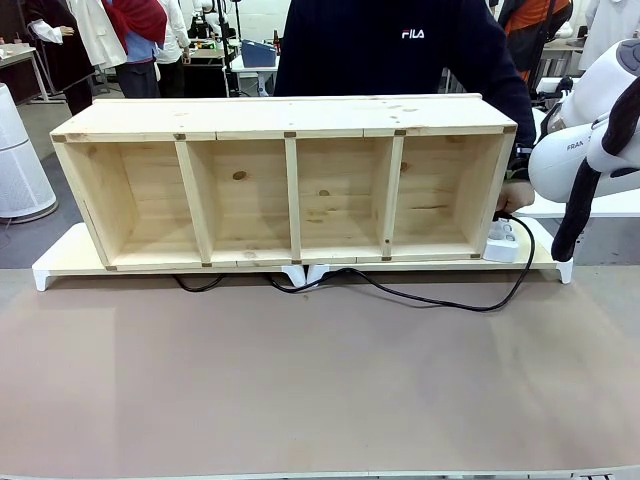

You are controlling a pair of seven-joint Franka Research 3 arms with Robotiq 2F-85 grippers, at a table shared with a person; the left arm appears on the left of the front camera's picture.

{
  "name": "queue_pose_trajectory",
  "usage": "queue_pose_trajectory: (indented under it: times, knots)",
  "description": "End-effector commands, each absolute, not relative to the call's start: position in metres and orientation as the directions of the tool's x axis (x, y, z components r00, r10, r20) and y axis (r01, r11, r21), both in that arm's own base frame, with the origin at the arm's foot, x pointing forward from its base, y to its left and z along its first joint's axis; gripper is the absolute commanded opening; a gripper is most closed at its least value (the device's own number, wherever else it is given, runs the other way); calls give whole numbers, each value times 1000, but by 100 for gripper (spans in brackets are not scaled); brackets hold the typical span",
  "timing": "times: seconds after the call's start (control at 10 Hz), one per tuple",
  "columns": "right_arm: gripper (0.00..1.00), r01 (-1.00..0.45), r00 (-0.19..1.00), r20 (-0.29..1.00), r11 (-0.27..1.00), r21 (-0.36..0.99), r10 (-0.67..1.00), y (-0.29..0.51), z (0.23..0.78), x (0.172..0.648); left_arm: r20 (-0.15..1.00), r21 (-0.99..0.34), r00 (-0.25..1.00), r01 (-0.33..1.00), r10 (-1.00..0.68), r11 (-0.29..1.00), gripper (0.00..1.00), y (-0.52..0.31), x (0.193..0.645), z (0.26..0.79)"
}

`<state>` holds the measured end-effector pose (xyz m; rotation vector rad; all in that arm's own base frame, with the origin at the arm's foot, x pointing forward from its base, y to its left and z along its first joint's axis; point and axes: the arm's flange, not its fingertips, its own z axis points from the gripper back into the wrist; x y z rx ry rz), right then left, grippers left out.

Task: Perform cable management.
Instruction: Release the Power Cable when the human grasps it.

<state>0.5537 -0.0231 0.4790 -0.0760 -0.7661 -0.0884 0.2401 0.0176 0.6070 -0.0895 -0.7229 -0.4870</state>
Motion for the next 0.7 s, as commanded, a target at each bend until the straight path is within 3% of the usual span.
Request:
queue_pose_trajectory:
  times: [0.0,0.6]
  knots:
    - [100,109,719,693,993,-35,-55,-23,479,554,657,81,643,460,-394,884,100,18,240,607]
    - [100,109,719,693,993,-35,-55,-23,479,554,657,81,643,460,-394,884,100,18,240,607]
